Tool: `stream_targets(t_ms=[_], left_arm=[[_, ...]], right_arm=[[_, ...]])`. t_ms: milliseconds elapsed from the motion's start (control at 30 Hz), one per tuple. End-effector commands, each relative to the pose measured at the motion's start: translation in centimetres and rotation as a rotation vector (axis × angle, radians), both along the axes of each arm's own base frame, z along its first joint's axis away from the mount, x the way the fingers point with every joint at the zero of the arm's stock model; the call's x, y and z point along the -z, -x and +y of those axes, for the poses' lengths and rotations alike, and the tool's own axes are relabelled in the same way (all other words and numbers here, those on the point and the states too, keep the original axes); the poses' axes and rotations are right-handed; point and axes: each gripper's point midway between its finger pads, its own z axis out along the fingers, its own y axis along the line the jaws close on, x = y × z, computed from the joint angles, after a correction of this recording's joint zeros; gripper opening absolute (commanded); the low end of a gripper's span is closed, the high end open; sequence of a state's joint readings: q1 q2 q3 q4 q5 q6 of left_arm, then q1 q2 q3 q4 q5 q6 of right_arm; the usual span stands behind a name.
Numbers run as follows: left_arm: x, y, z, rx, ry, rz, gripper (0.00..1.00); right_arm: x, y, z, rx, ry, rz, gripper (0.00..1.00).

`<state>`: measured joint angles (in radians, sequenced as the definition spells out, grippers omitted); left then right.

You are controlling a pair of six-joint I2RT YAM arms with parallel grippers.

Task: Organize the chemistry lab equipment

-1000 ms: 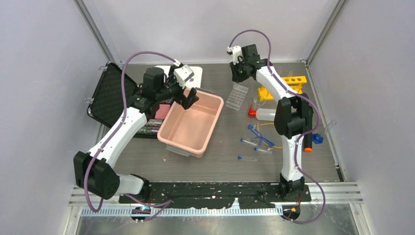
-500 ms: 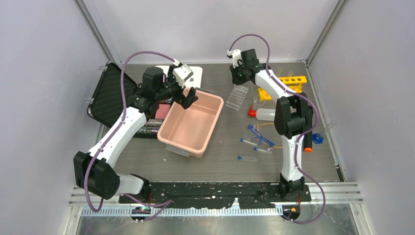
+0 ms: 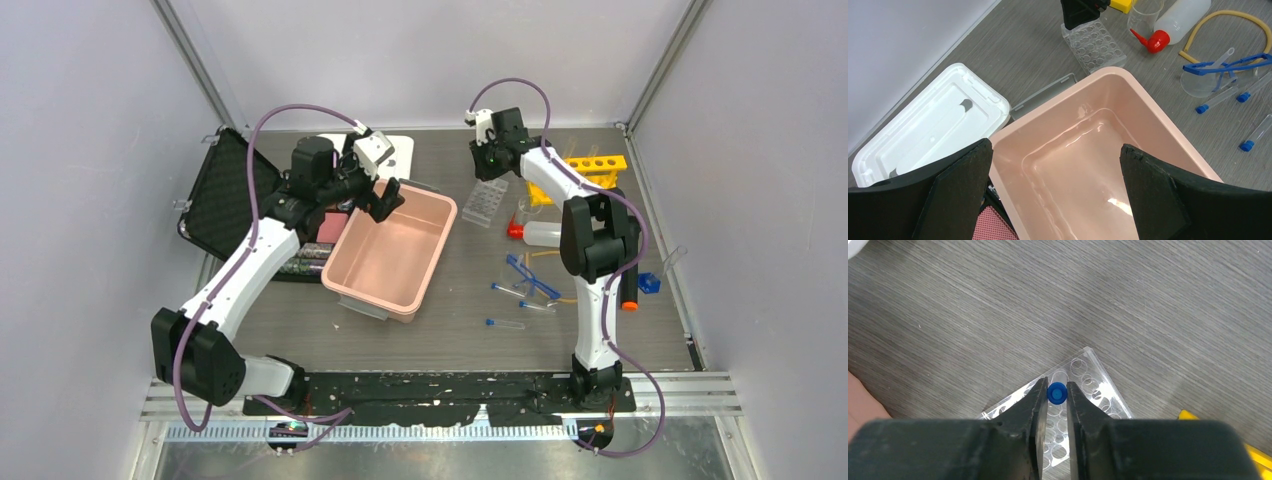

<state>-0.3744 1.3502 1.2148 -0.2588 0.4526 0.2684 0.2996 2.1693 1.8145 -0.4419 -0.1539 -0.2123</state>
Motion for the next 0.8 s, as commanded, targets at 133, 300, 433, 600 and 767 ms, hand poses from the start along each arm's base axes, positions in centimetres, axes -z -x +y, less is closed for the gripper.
stream_targets(t_ms=[133, 300, 433, 600, 767], left_arm=[[-2.1, -1.2, 0.0, -0.009, 0.025, -0.061, 1.00], [-2.2, -1.2, 0.0, -0.011, 0.025, -0.063, 1.00], [-2.5, -1.3, 0.0, -0.011, 0.027, -0.067, 1.00], [-2.9, -1.1, 0.1, -0.015, 0.028, -0.069, 1.00], [-3.5, -0.9, 0.4, -0.027, 0.031, -0.085, 1.00]], right_arm=[[-0.4, -0.4, 0.3, 0.008, -0.008, -0.019, 0.36], [-1.6, 0.0, 0.5, 0.007, -0.031, -0.029, 0.49], [-5.3, 0.2, 0.8, -0.008, -0.077, -0.073, 0.68], [-13.6, 2.4, -0.4, -0.078, -0.143, -0.133, 0.89], [-17.3, 11.4, -2.8, -0.374, -0.102, -0.044, 0.93]])
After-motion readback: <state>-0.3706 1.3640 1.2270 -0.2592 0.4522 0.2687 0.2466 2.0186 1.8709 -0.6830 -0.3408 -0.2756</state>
